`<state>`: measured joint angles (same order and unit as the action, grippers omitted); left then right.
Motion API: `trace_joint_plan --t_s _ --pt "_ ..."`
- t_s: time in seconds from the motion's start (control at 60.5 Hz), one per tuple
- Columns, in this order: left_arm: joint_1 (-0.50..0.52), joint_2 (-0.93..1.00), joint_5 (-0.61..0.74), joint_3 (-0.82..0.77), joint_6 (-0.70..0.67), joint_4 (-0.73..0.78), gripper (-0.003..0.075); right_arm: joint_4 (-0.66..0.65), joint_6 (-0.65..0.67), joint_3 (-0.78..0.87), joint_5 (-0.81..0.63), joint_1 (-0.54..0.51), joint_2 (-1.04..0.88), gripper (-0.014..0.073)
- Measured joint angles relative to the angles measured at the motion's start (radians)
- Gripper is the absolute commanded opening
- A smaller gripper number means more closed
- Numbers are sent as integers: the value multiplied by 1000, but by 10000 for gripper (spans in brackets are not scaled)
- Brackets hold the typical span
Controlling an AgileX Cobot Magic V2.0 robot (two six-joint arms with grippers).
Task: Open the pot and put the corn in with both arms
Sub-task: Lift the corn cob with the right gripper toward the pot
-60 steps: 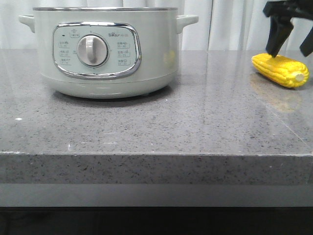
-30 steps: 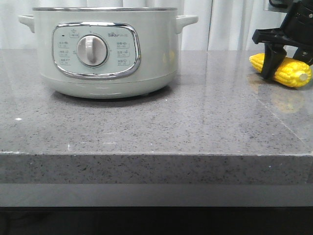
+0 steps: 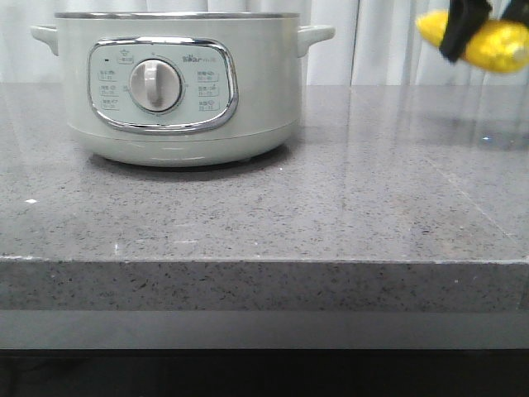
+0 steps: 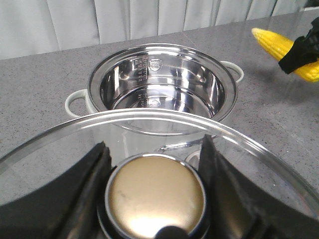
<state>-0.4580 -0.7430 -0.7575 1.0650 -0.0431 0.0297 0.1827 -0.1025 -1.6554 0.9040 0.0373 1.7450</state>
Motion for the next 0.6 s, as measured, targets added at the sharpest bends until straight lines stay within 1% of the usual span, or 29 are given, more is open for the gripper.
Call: trace_joint_plan --t_s 0.182,0.347,0.513,0.595 --pt "0 0 0 0 0 0 153 13 -2 -60 0 80 -109 304" --pt "0 0 0 0 0 0 153 85 -30 -161 -7 167 -129 304" --pt "0 0 0 0 0 0 153 183 -75 -178 -81 265 -130 304" --pt "0 0 0 0 0 0 153 223 -89 -178 -145 313 -119 304"
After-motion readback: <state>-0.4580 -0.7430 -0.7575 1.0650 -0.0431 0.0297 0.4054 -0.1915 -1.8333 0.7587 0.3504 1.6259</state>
